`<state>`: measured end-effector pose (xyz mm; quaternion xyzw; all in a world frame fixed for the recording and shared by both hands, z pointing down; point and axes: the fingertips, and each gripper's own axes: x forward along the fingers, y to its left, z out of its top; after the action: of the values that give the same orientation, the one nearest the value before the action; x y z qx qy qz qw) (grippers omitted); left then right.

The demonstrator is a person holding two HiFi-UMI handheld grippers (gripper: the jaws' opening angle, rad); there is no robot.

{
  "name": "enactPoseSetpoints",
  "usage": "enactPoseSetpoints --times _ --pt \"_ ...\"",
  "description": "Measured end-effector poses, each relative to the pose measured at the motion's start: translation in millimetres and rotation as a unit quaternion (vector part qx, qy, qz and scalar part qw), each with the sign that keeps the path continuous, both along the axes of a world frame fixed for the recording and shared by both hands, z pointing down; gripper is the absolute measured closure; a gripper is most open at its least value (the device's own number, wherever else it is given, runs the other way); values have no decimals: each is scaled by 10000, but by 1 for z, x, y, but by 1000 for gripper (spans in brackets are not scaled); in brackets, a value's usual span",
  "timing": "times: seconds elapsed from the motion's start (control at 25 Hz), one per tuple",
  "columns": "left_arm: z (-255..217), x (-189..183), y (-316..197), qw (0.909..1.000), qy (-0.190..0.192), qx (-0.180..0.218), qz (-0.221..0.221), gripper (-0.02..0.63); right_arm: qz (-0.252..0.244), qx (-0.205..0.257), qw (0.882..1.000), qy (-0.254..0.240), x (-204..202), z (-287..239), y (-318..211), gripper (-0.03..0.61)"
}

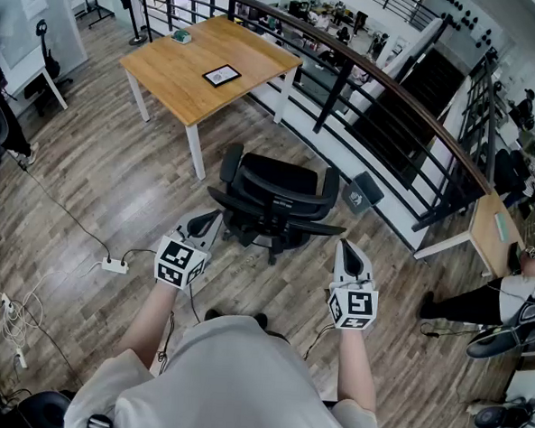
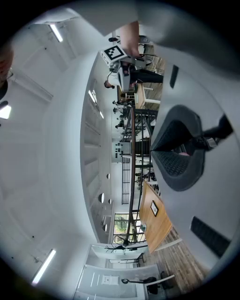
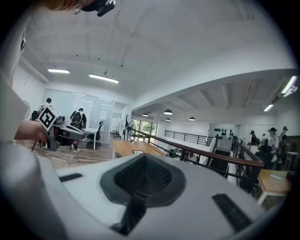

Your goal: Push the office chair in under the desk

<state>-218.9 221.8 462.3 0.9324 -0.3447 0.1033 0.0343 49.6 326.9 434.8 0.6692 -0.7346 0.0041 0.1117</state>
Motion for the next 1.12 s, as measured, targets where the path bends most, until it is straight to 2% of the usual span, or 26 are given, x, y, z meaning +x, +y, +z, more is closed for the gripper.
enactPoseSetpoints --times 0.48,0.84,1.12 --pt "1 1 7 10000 17 -61 -2 618 -29 10 10000 22 -2 -3 6 575" --pt "2 1 11 9999 -22 -73 -112 615 135 -46 9999 21 11 4 8 572" --pt "7 3 18 9997 -26 -101 -236 565 102 -165 9998 24 18 14 13 507"
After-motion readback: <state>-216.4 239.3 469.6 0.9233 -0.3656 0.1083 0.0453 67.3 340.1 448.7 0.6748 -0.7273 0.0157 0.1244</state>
